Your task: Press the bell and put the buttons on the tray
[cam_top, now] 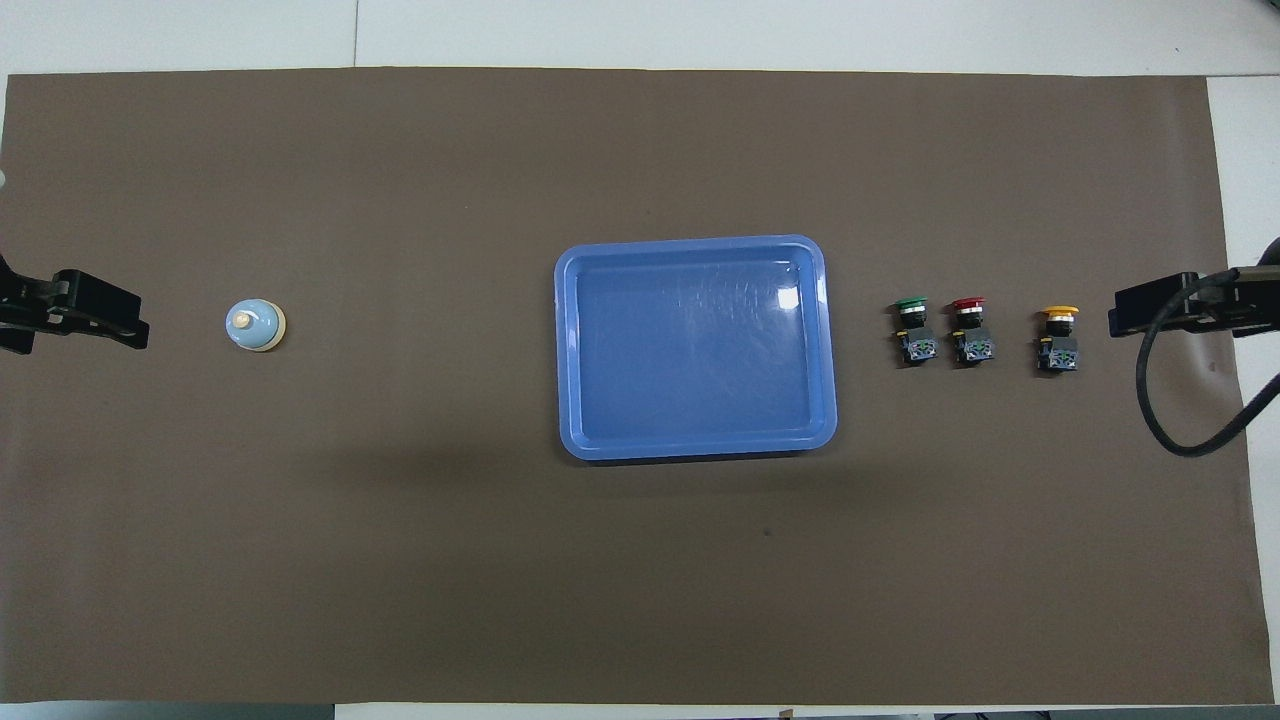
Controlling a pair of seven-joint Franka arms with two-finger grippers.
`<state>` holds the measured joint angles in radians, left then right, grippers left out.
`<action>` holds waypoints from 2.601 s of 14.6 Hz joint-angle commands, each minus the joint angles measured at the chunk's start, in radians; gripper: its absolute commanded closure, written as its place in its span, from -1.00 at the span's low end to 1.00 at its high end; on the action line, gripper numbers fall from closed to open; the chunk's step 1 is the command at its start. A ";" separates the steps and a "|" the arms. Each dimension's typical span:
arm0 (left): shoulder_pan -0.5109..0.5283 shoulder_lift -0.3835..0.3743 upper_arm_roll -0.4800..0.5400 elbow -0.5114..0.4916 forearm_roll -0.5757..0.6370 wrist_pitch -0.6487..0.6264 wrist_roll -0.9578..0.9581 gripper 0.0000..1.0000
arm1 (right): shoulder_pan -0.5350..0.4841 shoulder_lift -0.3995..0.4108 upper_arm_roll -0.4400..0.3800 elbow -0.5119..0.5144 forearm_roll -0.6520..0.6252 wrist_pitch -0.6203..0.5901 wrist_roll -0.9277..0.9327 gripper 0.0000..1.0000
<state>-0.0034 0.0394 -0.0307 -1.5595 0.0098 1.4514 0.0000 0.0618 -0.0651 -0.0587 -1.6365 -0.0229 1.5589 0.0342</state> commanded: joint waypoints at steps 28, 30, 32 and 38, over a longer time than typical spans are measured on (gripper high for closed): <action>0.003 -0.062 0.009 -0.057 -0.016 0.026 -0.015 -1.00 | -0.211 0.275 0.002 -0.416 0.009 0.716 -0.123 -1.00; 0.003 -0.062 0.009 -0.057 -0.016 0.026 -0.015 -1.00 | -0.212 0.277 0.002 -0.440 0.009 0.716 -0.132 -1.00; 0.003 -0.062 0.009 -0.057 -0.016 0.026 -0.015 -1.00 | -0.212 0.271 0.003 -0.468 0.009 0.718 -0.132 -1.00; 0.003 -0.062 0.009 -0.057 -0.016 0.026 -0.015 -1.00 | -0.229 0.277 0.003 -0.508 0.012 0.730 -0.149 -1.00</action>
<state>-0.0041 0.0048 -0.0230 -1.5814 0.0090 1.4552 -0.0050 -0.1416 0.2289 -0.0654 -2.1078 -0.0229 2.2601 -0.0704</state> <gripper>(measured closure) 0.000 0.000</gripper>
